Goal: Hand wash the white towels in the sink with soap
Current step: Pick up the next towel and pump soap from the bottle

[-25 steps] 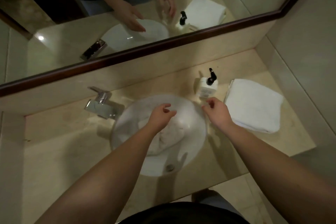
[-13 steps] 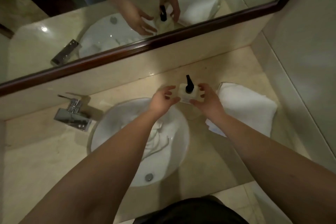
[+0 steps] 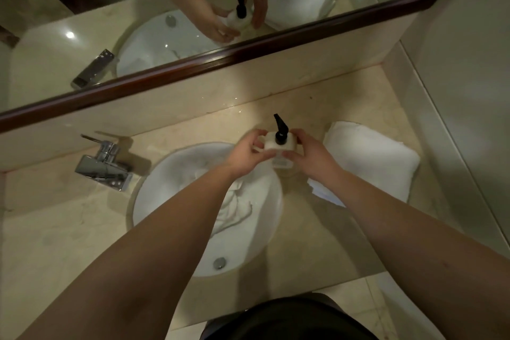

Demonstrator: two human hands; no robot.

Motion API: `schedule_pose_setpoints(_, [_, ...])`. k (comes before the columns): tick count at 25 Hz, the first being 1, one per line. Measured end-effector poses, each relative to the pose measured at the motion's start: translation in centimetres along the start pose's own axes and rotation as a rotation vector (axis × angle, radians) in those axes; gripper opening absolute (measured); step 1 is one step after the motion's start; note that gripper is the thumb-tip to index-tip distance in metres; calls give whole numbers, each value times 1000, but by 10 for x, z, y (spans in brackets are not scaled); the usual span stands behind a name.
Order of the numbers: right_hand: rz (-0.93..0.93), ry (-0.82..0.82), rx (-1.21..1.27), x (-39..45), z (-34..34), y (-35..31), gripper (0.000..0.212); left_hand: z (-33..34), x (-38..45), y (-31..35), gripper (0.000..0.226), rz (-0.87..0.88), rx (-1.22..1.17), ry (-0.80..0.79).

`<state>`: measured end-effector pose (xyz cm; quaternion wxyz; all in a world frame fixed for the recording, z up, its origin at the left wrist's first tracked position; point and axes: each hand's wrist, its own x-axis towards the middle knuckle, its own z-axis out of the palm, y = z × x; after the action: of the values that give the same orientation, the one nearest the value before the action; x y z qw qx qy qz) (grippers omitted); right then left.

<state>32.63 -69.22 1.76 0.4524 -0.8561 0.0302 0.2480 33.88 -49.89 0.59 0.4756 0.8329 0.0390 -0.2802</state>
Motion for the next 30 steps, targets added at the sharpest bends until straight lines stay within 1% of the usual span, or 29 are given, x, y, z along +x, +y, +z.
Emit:
schedule_pose_setpoints(2, [-5, -65, 30, -11, 6, 3, 54, -2, -17, -7, 52, -23, -66, -29])
schedule_pose_setpoints(5, [-9, -118, 106, -30, 26, 3, 58, -8, -48, -18, 44, -56, -219, -58])
schedule_pose_setpoints(7, [-38, -132, 142, -41, 42, -2, 56, -16, -72, -25, 33, -88, -289, -49])
schedule_pose_setpoints(9, [-61, -157, 162, -53, 60, -10, 55, -25, -95, -35, 19, -116, -318, -39])
schedule_pose_setpoints(11, [-68, -171, 166, -63, 81, -22, 52, -35, -118, -47, 13, -121, -308, -24])
schedule_pose_setpoints(13, [-90, -139, 176, -70, 102, -32, 51, -43, -138, -61, 18, -124, -316, -7])
schedule_pose_setpoints(15, [-82, -134, 172, -77, 120, -45, 54, -54, -159, -75, 22, -118, -340, 1])
schedule_pose_setpoints(19, [-90, -139, 94, -102, 147, -71, 80, -75, -190, -105, 22, -99, -348, -20])
schedule_pose_setpoints(21, [-101, -134, 22, -115, 158, -83, 87, -81, -200, -119, 26, -121, -370, -59])
schedule_pose_setpoints(24, [-147, -131, -74, -128, 173, -97, 84, -87, -210, -131, 34, -157, -419, -79])
schedule_pose_setpoints(28, [-201, -121, -97, -128, 187, -107, 79, -97, -216, -142, 39, -175, -482, -99])
schedule_pose_setpoints(30, [-213, -116, -97, -128, 193, -112, 80, -101, -218, -145, 37, -168, -497, -108])
